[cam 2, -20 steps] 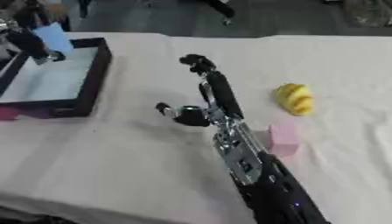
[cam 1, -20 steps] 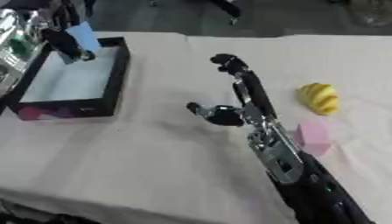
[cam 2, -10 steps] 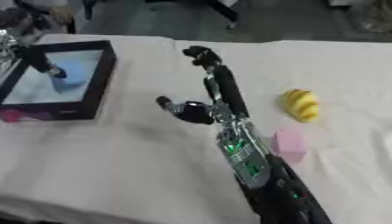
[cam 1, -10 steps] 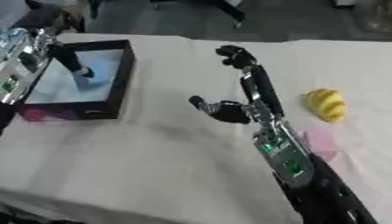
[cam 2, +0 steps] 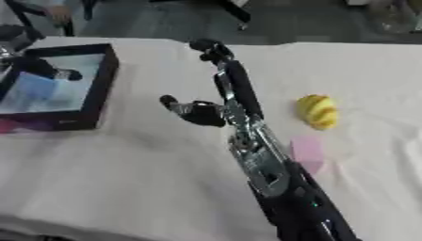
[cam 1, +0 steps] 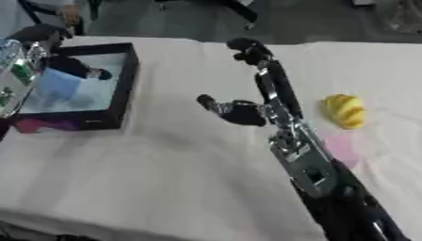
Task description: Pick up the objects with one hand, pass them to the other hand, and then place them into the box on the other side of the table.
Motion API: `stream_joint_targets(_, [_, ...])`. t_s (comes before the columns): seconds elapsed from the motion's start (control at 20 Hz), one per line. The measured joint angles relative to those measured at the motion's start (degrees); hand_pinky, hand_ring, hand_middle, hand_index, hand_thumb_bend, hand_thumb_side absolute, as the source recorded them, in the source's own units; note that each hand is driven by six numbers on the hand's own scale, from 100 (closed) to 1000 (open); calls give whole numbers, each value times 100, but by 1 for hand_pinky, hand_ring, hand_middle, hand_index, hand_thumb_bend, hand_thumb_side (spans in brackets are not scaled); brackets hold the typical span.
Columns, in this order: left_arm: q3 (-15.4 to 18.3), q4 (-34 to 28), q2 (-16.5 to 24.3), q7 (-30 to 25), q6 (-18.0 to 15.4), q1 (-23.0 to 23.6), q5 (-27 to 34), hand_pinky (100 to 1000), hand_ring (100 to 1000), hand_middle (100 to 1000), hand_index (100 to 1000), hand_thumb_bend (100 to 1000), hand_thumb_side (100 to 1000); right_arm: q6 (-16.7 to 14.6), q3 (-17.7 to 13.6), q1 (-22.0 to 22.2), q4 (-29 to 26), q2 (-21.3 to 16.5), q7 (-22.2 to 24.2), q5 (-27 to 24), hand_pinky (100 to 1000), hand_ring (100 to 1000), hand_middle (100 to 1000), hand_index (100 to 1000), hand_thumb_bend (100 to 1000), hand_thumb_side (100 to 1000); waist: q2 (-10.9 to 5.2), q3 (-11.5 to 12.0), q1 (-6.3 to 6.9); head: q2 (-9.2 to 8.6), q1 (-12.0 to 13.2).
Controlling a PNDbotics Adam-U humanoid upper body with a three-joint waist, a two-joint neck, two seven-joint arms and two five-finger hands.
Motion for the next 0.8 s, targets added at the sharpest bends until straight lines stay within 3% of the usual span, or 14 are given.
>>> stream_joint_targets(0.05, [25,-13,-1,117,27,5,68,738,753,730,803,594,367,7,2,-4,-20,-11,6,-18,835,780,848,828,643,196,0,0,0,2,-21])
stream_joint_targets(0.1, [118,-103,-9,372,67,18,226,700,726,702,790,554,363,17,3,-18,-47,-29,11,-26,836,781,849,828,636,200,0,0,-7,17,-64])
stream_joint_targets(0.25, [394,-467,-45,1753,40,240,1501,645,686,667,784,593,493,147,4,-282,-74,-133,94,-75,836,781,849,827,635,224,-2,-6,-11,87,-239])
stream_joint_targets(0.45, [389,-642,-46,3485,-460,650,3852,631,675,659,797,574,641,667,-18,-695,-36,-349,548,-425,837,788,850,858,611,279,-8,-43,-28,155,-431])
stream_joint_targets(0.6, [344,-868,-50,4191,-889,930,5047,630,673,659,806,569,724,1181,-74,-980,-28,-589,1045,-741,841,799,859,862,610,313,-9,-80,-64,198,-484])
stream_joint_targets(0.75, [345,-1169,-59,4543,-1198,1157,5652,634,678,665,816,587,717,1516,-122,-1224,-41,-870,1617,-1011,843,801,856,861,619,327,-9,-124,-101,226,-485])
stream_joint_targets(0.8, [347,-1271,-76,4609,-1272,1214,5752,628,676,663,813,567,675,1582,-128,-1295,-44,-974,1825,-1087,845,806,854,858,621,342,-9,-129,-108,248,-485])
